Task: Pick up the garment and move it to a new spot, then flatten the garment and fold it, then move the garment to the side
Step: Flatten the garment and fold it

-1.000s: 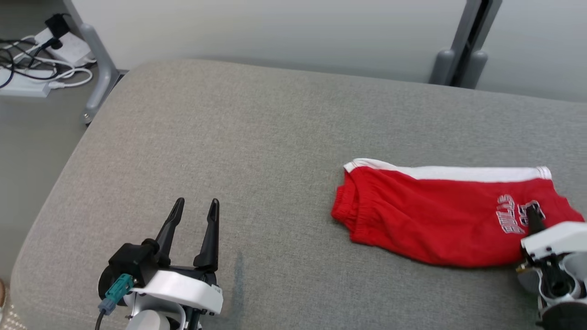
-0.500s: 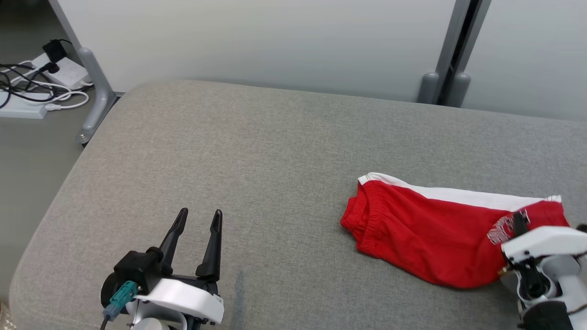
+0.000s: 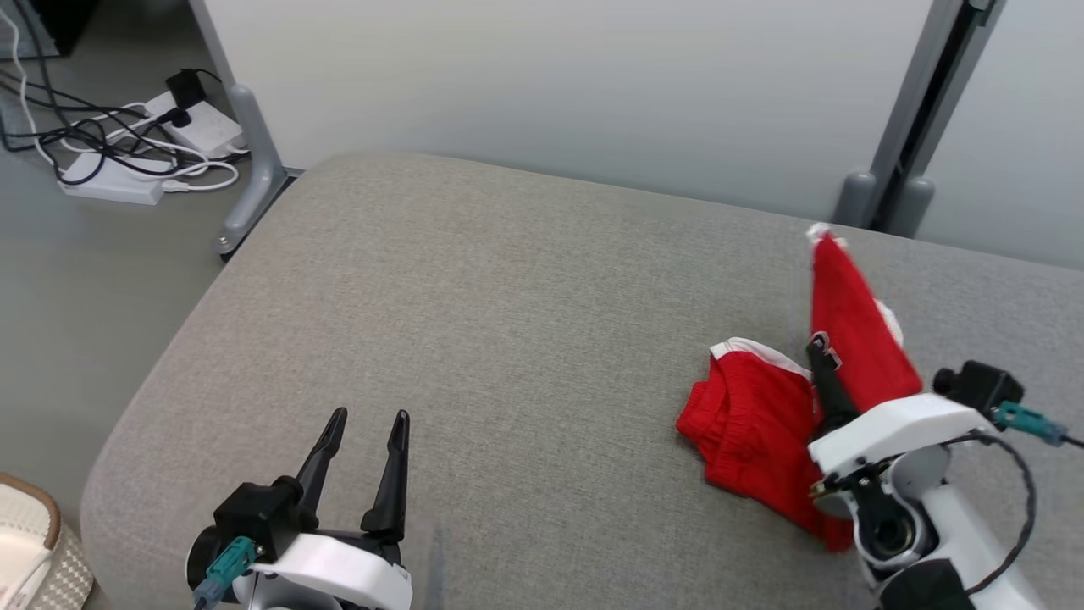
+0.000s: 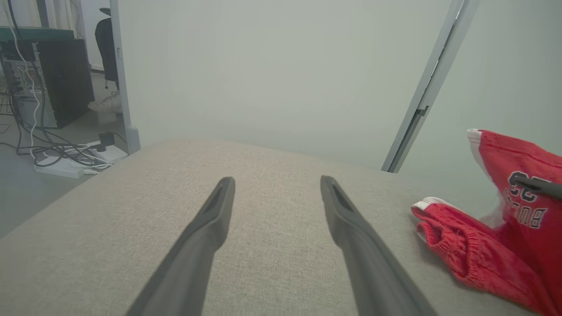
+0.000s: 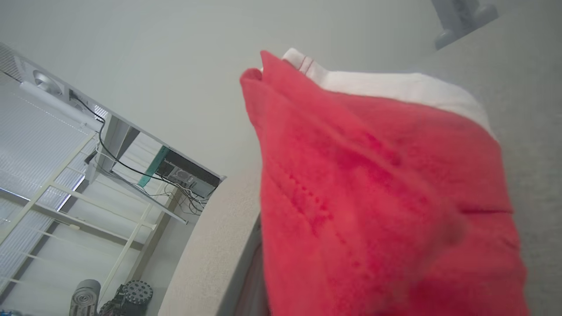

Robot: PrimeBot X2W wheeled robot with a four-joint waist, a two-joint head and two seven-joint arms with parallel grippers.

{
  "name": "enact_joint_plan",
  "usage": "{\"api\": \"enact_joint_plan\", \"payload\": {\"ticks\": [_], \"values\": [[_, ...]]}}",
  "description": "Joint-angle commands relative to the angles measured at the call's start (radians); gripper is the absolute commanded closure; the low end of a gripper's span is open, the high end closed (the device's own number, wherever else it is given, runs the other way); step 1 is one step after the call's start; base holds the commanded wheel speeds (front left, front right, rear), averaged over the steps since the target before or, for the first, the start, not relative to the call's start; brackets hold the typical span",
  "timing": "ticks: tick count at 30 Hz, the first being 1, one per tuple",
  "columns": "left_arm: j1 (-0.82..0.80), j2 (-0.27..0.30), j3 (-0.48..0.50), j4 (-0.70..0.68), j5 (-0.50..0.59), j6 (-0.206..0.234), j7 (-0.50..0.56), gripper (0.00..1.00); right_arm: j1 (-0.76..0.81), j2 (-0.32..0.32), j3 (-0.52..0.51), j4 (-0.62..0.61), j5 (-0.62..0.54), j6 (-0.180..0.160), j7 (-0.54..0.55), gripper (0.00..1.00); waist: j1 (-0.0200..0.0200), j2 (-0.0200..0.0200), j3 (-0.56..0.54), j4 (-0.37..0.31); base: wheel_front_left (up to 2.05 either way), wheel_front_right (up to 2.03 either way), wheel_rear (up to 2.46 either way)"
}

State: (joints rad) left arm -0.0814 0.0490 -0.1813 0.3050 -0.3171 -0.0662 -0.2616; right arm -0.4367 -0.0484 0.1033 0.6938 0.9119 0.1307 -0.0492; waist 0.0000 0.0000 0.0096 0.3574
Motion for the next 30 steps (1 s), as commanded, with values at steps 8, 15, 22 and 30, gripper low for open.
{"api": "enact_joint_plan", "payload": {"ticks": [8, 15, 22, 30], "values": [[0.015, 0.004, -0.001, 0.003, 0.003, -0.003, -0.004, 0.00, 0.012, -0.006, 0.157, 0.061, 0.026, 0.000, -0.047, 1.00, 0.0000, 0.0000, 0.001, 0.053, 0.00, 0.00, 0.00], [0.017, 0.004, -0.008, 0.006, -0.004, 0.002, -0.004, 0.00, -0.023, -0.006, 0.207, 0.160, 0.069, 0.000, -0.089, 0.00, 0.0000, 0.0000, 0.006, 0.071, 0.00, 0.00, 0.00], [0.017, 0.004, -0.004, 0.004, -0.010, 0.008, -0.004, 0.00, -0.043, -0.005, 0.300, 0.132, 0.135, 0.000, -0.102, 0.00, 0.0000, 0.0000, 0.010, 0.068, 0.00, 0.00, 0.00], [0.010, 0.004, -0.008, 0.002, -0.020, 0.013, -0.004, 0.00, -0.030, -0.005, 0.441, 0.127, 0.179, 0.000, -0.076, 0.00, 0.0000, 0.0000, 0.016, 0.055, 0.00, 0.00, 0.00]]}}
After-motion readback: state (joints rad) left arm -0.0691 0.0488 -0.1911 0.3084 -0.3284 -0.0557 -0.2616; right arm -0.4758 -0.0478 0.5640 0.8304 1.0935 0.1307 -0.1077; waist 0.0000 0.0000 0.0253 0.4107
